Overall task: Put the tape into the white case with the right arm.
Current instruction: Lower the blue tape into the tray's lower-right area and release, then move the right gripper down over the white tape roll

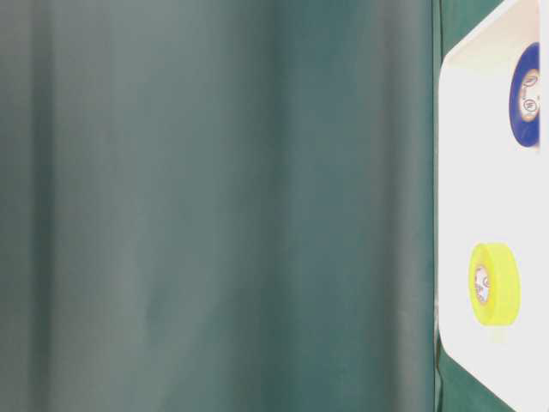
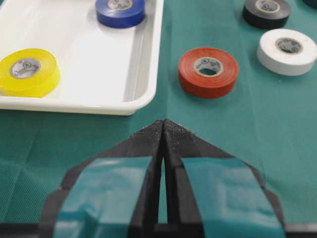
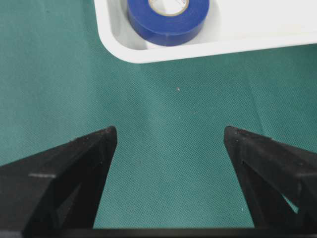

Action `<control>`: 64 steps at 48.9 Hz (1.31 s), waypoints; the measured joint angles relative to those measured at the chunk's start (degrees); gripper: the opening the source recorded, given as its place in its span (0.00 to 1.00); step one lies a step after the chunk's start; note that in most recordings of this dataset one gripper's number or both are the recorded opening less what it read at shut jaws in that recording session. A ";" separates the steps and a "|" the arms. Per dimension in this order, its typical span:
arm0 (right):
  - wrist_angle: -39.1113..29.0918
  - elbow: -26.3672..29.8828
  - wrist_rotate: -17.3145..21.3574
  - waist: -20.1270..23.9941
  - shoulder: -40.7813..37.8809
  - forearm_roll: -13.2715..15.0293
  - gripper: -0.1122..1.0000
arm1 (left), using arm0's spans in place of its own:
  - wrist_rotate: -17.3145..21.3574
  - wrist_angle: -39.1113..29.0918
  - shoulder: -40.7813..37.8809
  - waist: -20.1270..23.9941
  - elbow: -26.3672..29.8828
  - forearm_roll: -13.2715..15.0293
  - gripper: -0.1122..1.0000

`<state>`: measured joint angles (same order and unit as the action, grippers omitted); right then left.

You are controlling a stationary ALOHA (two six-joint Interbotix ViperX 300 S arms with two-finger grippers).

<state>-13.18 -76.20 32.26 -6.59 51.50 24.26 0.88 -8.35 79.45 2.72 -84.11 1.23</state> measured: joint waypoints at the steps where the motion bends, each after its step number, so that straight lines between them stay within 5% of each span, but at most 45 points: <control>1: 0.00 -0.09 0.00 0.00 -0.09 -0.09 0.70 | 0.00 0.00 0.00 0.00 0.00 0.00 0.10; 9: 0.88 -0.70 0.00 2.20 -0.53 -0.09 0.70 | 0.00 0.00 0.00 0.00 0.00 0.00 0.10; 26: 4.48 -2.64 0.00 16.35 -0.26 0.09 0.69 | 0.00 0.00 0.00 0.00 0.09 0.00 0.10; 38: 5.54 -2.90 -0.35 21.01 -0.26 0.79 0.66 | 0.00 0.00 0.00 0.00 0.00 0.00 0.10; 64: 5.98 -2.72 -0.44 21.53 -2.37 1.23 0.66 | 0.00 0.00 0.00 0.00 0.00 0.00 0.10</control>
<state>-7.21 -78.93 31.82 14.94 49.13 25.49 0.88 -8.35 79.45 2.72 -84.11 1.23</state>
